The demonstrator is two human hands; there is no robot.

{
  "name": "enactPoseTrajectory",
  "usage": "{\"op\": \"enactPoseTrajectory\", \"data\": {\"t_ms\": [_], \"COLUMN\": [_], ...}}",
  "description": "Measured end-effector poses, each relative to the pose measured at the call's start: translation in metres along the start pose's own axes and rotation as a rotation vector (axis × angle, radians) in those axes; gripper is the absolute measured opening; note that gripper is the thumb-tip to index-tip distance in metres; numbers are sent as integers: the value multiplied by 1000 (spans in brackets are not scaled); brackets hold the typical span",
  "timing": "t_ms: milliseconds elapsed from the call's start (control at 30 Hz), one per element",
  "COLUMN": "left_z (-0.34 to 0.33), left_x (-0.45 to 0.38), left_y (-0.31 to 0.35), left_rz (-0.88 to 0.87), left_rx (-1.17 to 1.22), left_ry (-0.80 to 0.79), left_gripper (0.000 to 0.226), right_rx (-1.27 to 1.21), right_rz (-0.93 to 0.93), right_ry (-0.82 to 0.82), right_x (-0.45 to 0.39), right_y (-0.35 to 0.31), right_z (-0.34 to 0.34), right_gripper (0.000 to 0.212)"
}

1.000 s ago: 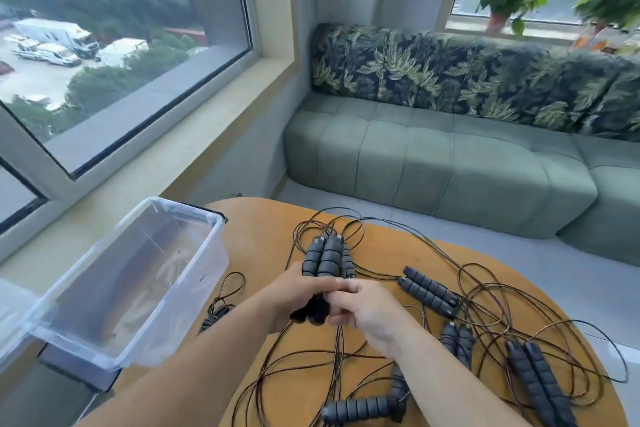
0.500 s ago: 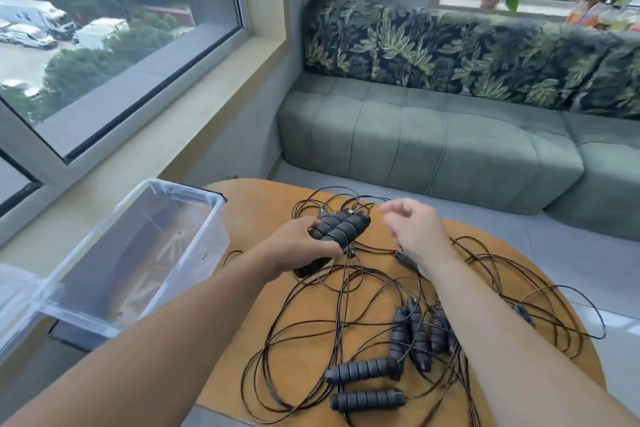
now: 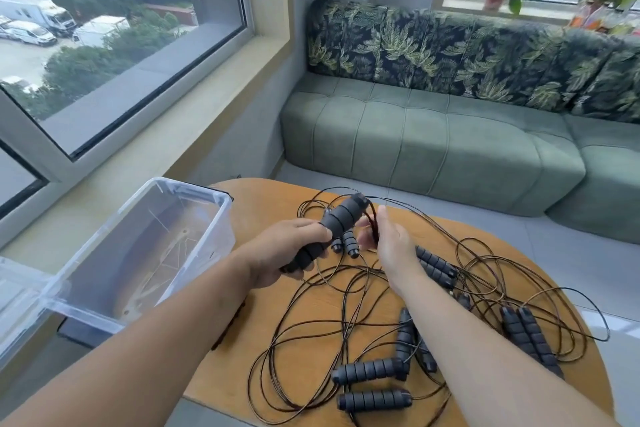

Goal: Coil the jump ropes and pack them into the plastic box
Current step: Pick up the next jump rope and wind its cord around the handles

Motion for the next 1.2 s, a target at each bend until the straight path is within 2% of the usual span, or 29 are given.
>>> {"op": "enactPoseTrajectory", "data": {"t_ms": [100,167,233,367,433,600,700,800,900,967,1067,1133,1200], "left_z": [8,19,28,31,32,14,1,-10,-12,-9,-2,-1,1], "left_x": [-4,-11,-16,-11,-13,-17,-13,-8,-6,-5,-5,-6,-5], "left_y": [15,29,42,54,53,48,46,44,43,45,43,37,34], "left_rz": [-14,-84,-207,-480,-555,-617,-568,-545,-563,-581,-518,-474,-473], "left_rx": [227,171,-99,-826,-999,-1102,-1106,-1086,-925,-770,-616,-573,-510], "left_ry": [131,246,355,491,440,160,9,-54,-76,-86,-88,-95,-102], "left_gripper": [11,11,16,23,30,47,48,47,42,39,62,75,76], "right_rx": [174,396,657,996,1147,1264,1191,1037,808,545,164,61,-28], "right_rz": [34,108,273,504,607,653,601,498,320,146,-65,-137,-199], "right_ry": [-55,-142,-250,-401,-458,-605,-674,-763,-773,-773,-883,-951,-1057], "right_x": [8,18,29,42,40,23,15,6,-10,-18,-24,-27,-26], "right_y": [9,10,2,-52,-76,-105,-119,-128,-120,-107,-81,-72,-63], "right_z": [-11,-25,-40,-46,-41,-33,-31,-27,-19,-13,-15,-18,-21], "right_gripper": [42,39,42,33,33,29,17,3,15,22,23,29,34]}}
Point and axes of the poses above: each hand's wrist, its own x-axis away from the middle knuckle, its own z-axis out of the back of the hand, y = z × x, the point moved 4 cm from there along -x, towards the middle knuckle, and after that the axes turned 8 degrees about y, right-handed, at the moved point
